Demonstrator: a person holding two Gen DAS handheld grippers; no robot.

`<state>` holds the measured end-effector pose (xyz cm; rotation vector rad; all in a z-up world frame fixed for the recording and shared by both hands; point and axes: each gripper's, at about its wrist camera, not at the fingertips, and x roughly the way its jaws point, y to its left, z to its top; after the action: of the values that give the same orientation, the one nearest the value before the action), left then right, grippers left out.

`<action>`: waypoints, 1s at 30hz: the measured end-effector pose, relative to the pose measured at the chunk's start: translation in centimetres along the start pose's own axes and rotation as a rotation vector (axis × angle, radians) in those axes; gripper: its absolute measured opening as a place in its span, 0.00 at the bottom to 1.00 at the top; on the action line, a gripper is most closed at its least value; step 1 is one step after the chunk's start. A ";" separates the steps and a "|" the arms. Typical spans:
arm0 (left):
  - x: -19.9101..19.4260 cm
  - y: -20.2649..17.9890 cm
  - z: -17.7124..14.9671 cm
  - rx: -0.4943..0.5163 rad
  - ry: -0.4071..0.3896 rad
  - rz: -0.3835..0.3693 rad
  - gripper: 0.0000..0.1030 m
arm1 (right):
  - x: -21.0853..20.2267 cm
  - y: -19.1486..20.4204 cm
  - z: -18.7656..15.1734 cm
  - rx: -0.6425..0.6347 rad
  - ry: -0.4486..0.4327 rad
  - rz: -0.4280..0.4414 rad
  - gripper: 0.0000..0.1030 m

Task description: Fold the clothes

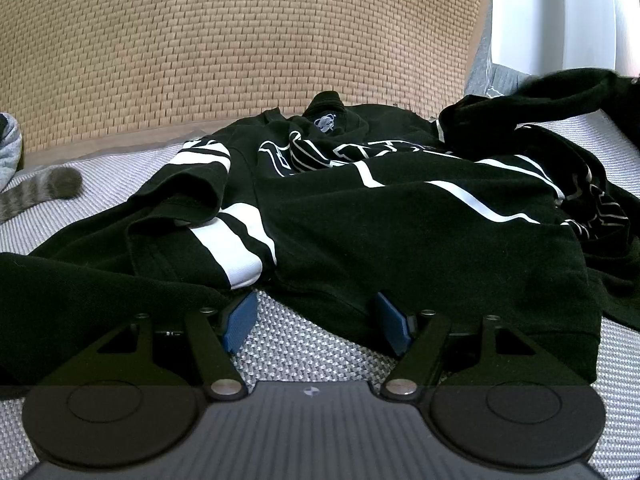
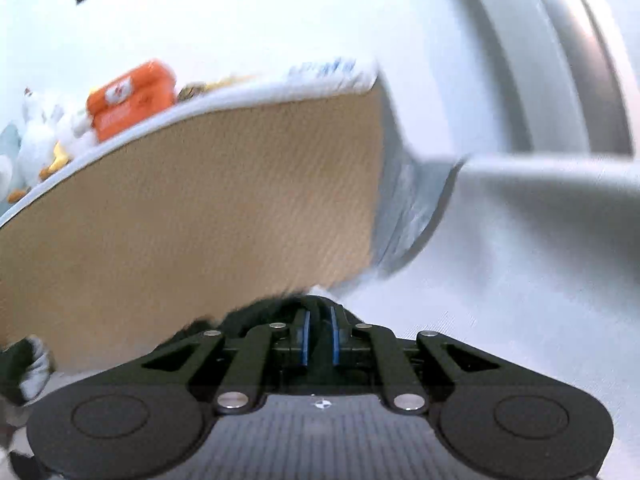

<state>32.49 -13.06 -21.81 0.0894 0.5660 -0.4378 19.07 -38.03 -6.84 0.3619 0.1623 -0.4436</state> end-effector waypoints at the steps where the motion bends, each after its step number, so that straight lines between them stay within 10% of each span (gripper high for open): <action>1: 0.0 0.0 0.0 0.000 0.000 0.000 0.68 | 0.0 -0.9 0.3 -0.008 0.004 -0.020 0.11; 13: -0.1 0.1 -0.1 -0.001 -0.001 -0.007 0.68 | 0.6 -11.4 4.5 -0.103 0.047 -0.259 0.11; 30: 0.0 0.4 -0.1 -0.003 -0.003 -0.017 0.68 | 2.1 -15.7 11.5 -0.079 0.087 -0.394 0.11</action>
<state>32.63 -12.68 -21.88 0.0811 0.5645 -0.4537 14.81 -56.43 -1.48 0.2708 0.3378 -0.8085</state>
